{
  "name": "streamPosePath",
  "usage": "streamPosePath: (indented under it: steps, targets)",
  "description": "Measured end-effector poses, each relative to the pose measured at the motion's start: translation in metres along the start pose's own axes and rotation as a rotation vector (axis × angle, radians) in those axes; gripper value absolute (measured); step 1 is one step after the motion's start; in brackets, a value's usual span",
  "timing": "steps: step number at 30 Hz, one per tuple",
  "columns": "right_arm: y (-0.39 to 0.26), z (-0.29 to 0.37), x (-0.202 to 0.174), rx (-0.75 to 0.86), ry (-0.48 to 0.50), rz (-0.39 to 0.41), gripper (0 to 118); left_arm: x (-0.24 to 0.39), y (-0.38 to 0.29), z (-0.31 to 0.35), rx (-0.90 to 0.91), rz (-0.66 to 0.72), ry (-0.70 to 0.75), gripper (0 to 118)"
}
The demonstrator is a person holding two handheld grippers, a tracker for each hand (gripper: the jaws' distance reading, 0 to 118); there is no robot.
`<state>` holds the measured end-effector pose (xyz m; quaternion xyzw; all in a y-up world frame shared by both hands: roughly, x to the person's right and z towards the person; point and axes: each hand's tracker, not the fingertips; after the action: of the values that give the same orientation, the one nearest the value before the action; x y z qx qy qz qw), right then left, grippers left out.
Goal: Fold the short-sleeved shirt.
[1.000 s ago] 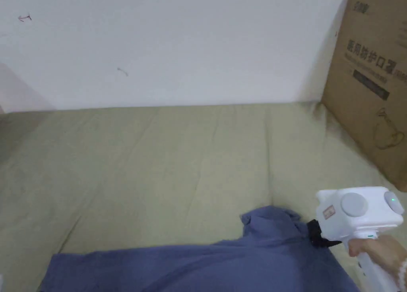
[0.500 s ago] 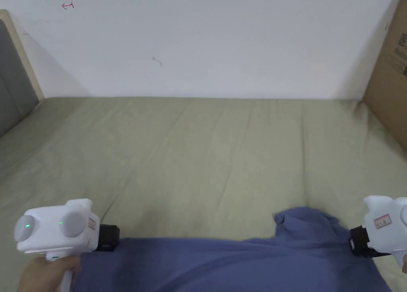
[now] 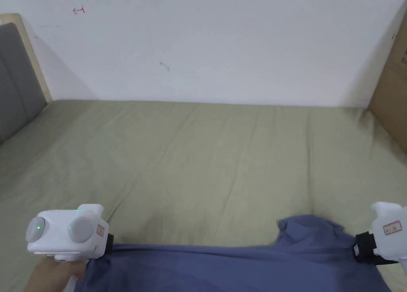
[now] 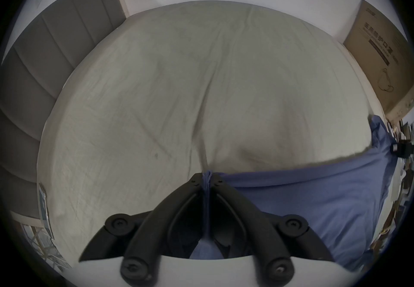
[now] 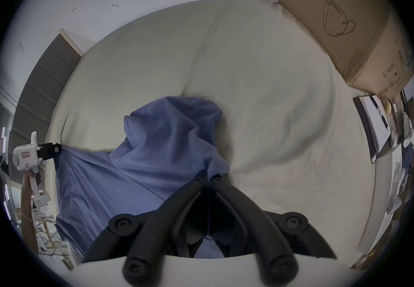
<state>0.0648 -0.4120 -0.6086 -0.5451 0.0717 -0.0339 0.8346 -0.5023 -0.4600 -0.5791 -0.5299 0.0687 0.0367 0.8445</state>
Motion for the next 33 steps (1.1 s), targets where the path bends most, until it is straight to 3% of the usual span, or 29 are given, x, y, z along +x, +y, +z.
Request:
streamPosePath:
  steps: [6, 20, 33]
  targets:
    - [0.014, 0.043, 0.002, 0.072, 0.041, -0.027, 0, -0.005, 0.016, 0.063, 0.118, 0.036, -0.042, 2]
    - [0.092, 0.245, -0.011, 0.368, 0.036, 0.055, 0, 0.013, 0.098, 0.291, 0.525, -0.051, -0.005, 2]
    - [0.192, 0.435, -0.048, 0.625, 0.033, -0.022, 0, 0.036, 0.213, 0.431, 0.762, -0.051, 0.134, 2]
